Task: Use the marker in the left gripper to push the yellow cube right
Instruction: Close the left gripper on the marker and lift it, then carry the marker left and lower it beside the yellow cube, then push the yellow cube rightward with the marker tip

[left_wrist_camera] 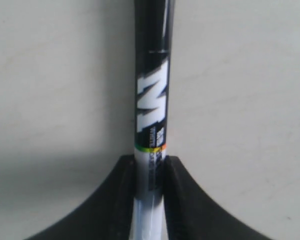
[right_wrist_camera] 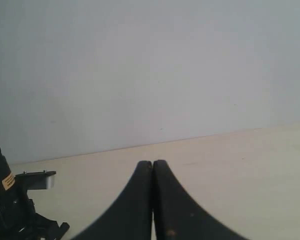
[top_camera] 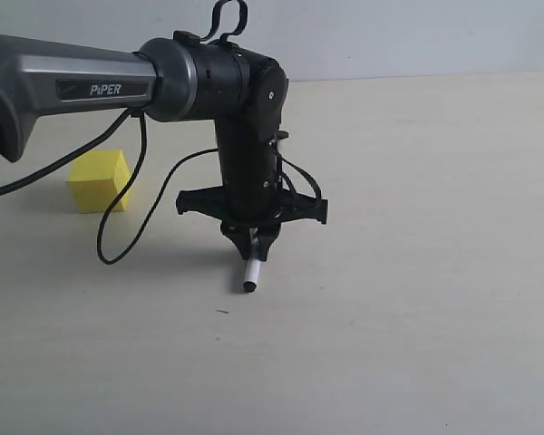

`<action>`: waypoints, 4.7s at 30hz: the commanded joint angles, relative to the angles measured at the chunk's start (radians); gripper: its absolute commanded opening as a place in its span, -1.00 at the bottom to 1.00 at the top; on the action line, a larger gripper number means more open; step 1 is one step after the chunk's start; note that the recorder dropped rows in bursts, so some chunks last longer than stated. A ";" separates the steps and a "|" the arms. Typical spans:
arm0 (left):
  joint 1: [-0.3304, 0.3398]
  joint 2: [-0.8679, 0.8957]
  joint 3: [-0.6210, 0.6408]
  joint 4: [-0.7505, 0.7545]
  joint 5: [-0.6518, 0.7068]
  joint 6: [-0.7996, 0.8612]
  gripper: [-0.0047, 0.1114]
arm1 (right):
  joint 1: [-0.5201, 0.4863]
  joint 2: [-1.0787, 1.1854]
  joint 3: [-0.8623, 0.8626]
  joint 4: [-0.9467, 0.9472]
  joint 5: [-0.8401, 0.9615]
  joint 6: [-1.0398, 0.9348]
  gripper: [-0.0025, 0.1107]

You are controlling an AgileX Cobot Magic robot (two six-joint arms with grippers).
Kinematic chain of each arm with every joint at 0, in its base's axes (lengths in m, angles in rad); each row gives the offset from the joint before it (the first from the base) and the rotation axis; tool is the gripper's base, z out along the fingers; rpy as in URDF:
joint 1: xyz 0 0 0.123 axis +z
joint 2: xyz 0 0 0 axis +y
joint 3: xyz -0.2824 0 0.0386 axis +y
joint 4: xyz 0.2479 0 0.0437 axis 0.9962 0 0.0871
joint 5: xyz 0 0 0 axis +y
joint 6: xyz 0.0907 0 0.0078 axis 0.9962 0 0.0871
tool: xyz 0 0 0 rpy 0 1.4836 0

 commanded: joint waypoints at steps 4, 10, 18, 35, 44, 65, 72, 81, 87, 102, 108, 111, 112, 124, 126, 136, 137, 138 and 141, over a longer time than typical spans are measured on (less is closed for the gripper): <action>-0.017 0.035 -0.004 0.001 -0.015 0.058 -0.92 | -0.007 -0.006 0.005 -0.001 -0.002 -0.003 -0.96; -0.017 0.041 -0.004 0.001 -0.017 0.080 -0.92 | -0.007 -0.006 0.005 -0.001 -0.002 -0.003 -0.96; -0.017 0.026 -0.048 0.005 0.007 0.148 -0.92 | -0.007 -0.006 0.005 -0.001 -0.002 -0.003 -0.96; -0.006 -0.208 -0.151 0.161 0.104 0.562 -0.92 | -0.007 -0.006 0.005 -0.001 -0.002 -0.003 -0.96; 0.010 -0.274 -0.128 0.179 0.104 0.721 -0.92 | -0.007 -0.006 0.005 -0.001 -0.002 -0.003 -0.96; 0.319 -0.581 0.259 0.407 0.104 0.913 -0.92 | -0.007 -0.006 0.005 -0.001 -0.002 -0.003 -0.96; 0.384 -0.568 0.298 0.422 0.104 1.223 -0.92 | -0.007 -0.006 0.005 -0.001 -0.002 -0.003 -0.96; 0.584 -0.563 0.322 0.318 -0.050 1.571 -0.92 | -0.007 -0.006 0.005 -0.001 -0.002 -0.003 -0.96; 0.660 -0.510 0.322 0.344 -0.107 1.620 -0.92 | -0.007 -0.006 0.005 -0.001 -0.002 -0.003 -0.96; 0.743 -0.320 0.322 0.312 -0.295 1.921 -0.92 | -0.007 -0.006 0.005 -0.001 -0.002 -0.003 -0.96; 0.831 -0.283 0.293 0.057 -0.279 2.091 -0.92 | -0.007 -0.006 0.005 -0.001 -0.002 -0.003 -0.96; 0.867 -0.255 0.266 0.004 -0.212 2.121 -0.92 | -0.007 -0.006 0.005 -0.001 -0.002 -0.003 -0.96; 0.873 -0.248 0.259 0.004 -0.195 2.121 -0.92 | -0.007 -0.006 0.005 -0.001 -0.002 -0.003 -0.96; 0.842 -0.190 0.255 0.005 -0.242 2.146 -0.92 | -0.007 -0.006 0.005 -0.001 -0.002 -0.003 -0.96; 0.806 -0.181 0.229 0.005 -0.227 2.121 -0.92 | -0.007 -0.006 0.005 -0.001 -0.002 -0.003 -0.96; 0.683 -0.164 0.188 0.018 -0.211 2.090 -0.92 | -0.007 -0.006 0.005 -0.001 -0.002 -0.003 -0.96; 0.696 -0.164 0.182 0.018 -0.206 2.085 -0.92 | -0.007 -0.006 0.005 -0.001 -0.002 -0.003 -0.96; 0.706 -0.164 0.177 0.018 -0.197 2.077 -0.92 | -0.007 -0.006 0.005 -0.001 -0.002 -0.003 -0.96; 0.739 -0.164 0.172 0.019 -0.161 2.076 -0.92 | -0.007 -0.006 0.005 -0.001 -0.002 -0.003 -0.96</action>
